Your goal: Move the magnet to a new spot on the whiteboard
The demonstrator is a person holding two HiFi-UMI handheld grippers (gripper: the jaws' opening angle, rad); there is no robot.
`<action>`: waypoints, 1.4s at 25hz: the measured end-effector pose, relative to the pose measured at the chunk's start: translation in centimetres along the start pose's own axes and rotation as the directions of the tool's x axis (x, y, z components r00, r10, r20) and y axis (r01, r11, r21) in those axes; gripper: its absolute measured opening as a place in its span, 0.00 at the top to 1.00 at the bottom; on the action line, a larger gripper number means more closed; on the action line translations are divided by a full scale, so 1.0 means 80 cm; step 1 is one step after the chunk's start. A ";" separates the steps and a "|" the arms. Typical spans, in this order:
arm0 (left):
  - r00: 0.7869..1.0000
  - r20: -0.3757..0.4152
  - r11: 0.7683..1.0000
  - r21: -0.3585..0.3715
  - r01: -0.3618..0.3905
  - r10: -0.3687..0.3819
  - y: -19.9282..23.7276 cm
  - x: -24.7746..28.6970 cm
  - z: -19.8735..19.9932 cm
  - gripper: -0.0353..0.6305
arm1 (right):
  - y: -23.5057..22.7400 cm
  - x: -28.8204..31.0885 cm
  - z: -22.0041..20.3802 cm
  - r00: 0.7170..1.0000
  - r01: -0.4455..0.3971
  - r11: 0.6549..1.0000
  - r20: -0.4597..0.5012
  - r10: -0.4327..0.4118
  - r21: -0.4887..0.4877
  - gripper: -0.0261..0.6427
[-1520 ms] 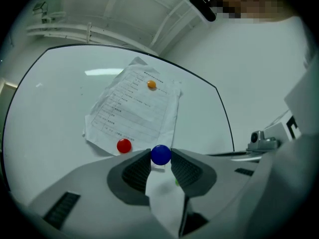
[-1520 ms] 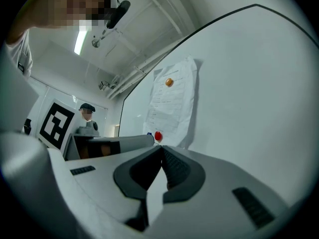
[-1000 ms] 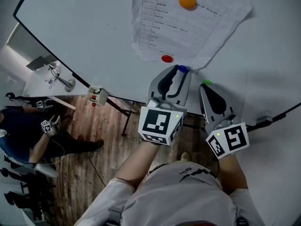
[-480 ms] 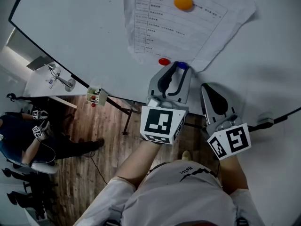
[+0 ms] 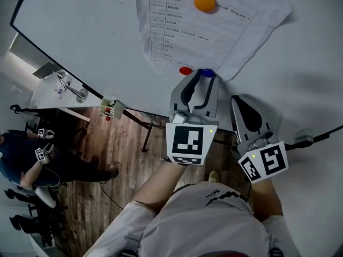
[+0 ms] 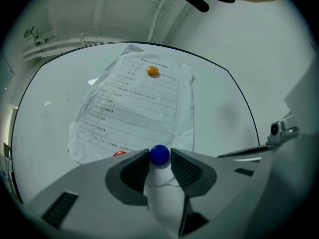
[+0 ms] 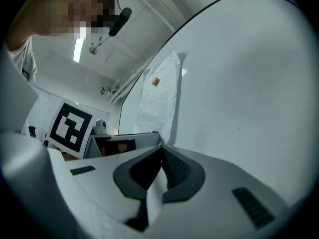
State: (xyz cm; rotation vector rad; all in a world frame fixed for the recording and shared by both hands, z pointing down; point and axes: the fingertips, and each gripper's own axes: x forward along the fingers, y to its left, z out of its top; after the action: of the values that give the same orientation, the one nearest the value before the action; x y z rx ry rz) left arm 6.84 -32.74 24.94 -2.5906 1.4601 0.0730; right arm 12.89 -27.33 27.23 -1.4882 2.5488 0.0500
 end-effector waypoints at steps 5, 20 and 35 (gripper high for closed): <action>1.000 -0.013 1.000 0.019 -0.022 0.022 -0.003 0.000 0.000 0.75 | -0.002 -0.001 -0.003 1.000 -0.015 1.000 0.000 0.015 0.020 0.94; 1.000 -0.010 1.000 -0.025 0.001 -0.002 0.005 -0.059 -0.009 0.75 | 0.039 0.004 -0.017 0.998 -0.058 0.998 -0.024 0.059 0.038 0.94; 0.993 -0.041 0.990 -0.096 0.103 -0.107 0.008 -0.170 -0.034 0.80 | 0.123 -0.024 -0.039 0.997 -0.001 1.000 -0.080 0.003 0.018 0.94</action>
State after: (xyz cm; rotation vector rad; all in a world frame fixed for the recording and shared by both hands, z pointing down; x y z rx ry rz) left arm -0.89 -22.00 29.27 -2.7568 1.3636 0.0704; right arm 4.83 -21.21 29.95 -1.5104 2.6058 -0.0325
